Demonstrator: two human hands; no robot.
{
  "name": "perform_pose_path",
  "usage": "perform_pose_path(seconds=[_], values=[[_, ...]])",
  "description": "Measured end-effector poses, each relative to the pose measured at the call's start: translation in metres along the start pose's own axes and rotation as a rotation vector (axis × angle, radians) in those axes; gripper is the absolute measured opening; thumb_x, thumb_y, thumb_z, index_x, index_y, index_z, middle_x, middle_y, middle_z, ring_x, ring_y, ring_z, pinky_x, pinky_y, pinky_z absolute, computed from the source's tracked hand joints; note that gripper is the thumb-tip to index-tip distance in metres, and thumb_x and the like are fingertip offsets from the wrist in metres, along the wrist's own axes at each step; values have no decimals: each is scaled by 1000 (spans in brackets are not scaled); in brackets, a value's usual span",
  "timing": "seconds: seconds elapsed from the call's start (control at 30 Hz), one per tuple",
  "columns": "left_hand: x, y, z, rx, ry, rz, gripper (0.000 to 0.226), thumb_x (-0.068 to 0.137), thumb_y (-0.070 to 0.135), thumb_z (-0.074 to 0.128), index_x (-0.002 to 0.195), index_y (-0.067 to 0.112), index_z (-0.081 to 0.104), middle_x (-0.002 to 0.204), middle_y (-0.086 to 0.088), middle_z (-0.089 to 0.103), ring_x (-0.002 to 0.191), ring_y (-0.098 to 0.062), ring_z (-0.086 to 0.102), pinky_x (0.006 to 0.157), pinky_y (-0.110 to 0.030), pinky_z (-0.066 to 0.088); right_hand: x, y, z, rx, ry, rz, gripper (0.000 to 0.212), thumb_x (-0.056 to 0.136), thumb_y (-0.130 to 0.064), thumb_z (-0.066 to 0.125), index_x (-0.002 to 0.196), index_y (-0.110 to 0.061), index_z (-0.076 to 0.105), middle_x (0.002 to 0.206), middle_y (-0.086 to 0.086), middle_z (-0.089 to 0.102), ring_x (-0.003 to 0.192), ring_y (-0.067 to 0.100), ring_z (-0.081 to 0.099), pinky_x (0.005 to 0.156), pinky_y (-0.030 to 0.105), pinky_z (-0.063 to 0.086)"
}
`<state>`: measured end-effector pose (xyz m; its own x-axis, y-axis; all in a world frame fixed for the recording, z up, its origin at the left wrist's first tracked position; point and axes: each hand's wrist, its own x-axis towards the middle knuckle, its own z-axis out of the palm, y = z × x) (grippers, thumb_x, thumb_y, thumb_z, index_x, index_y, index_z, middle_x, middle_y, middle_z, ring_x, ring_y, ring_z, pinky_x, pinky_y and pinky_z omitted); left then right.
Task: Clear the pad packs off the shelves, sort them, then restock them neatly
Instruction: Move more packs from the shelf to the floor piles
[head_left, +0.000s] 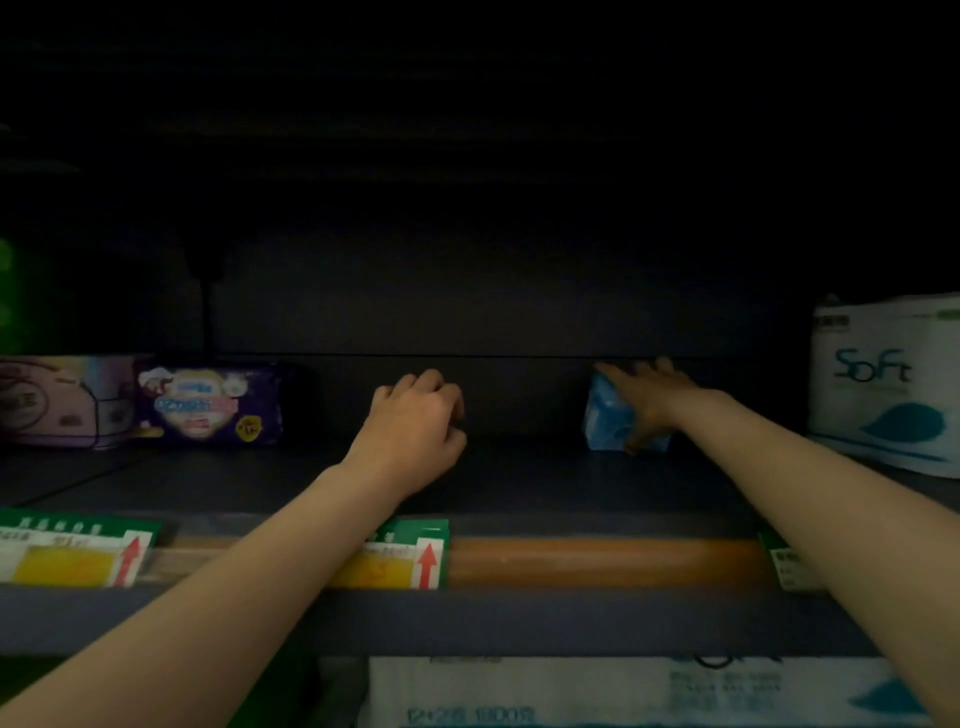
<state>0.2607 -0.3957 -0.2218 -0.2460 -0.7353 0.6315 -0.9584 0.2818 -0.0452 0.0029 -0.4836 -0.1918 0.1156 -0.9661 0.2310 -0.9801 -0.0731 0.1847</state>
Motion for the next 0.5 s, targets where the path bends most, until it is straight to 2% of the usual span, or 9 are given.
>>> perform_pose_path(seconds=[0.1,0.17,0.23,0.3,0.4,0.5], values=[[-4,0,-6,7,3,-24,30,90,28,50,119,19,52,123,-1,46,115,-19,44,95,-33,33,-13,-4,-10,4,140,-2,81,77,-33,72,144,-24,26,139,8,43,125,30,34,101,37,34],[-7,0,-15,-29,69,-48,36,89,30,51,123,19,48,125,-1,45,116,-20,44,94,-33,33,-25,-20,-22,51,242,-62,76,77,-38,70,142,-29,31,133,3,49,123,29,32,98,37,29],[-9,-6,-29,-101,187,-73,44,88,31,53,128,19,43,127,-1,45,117,-21,44,93,-34,33,-39,-49,-45,350,273,-167,79,76,-38,74,143,-31,32,133,-1,50,124,27,37,101,36,30],[-16,-22,-44,-156,252,-92,51,85,31,57,132,20,39,129,-1,46,120,-22,44,94,-36,32,-50,-86,-69,685,205,-328,78,75,-32,77,142,-26,37,127,-3,52,118,17,49,101,29,37],[-36,-70,-64,-131,185,-158,67,80,32,64,138,18,33,136,-3,42,125,-25,40,98,-39,34,-58,-147,-89,875,191,-430,72,72,-32,79,136,-25,47,117,-1,56,110,15,56,95,26,43],[-67,-123,-89,-92,76,-157,88,65,50,61,141,17,31,139,-4,41,128,-27,39,102,-44,36,-58,-208,-96,933,193,-447,74,69,-33,82,133,-22,47,113,4,57,104,17,57,89,27,45]])
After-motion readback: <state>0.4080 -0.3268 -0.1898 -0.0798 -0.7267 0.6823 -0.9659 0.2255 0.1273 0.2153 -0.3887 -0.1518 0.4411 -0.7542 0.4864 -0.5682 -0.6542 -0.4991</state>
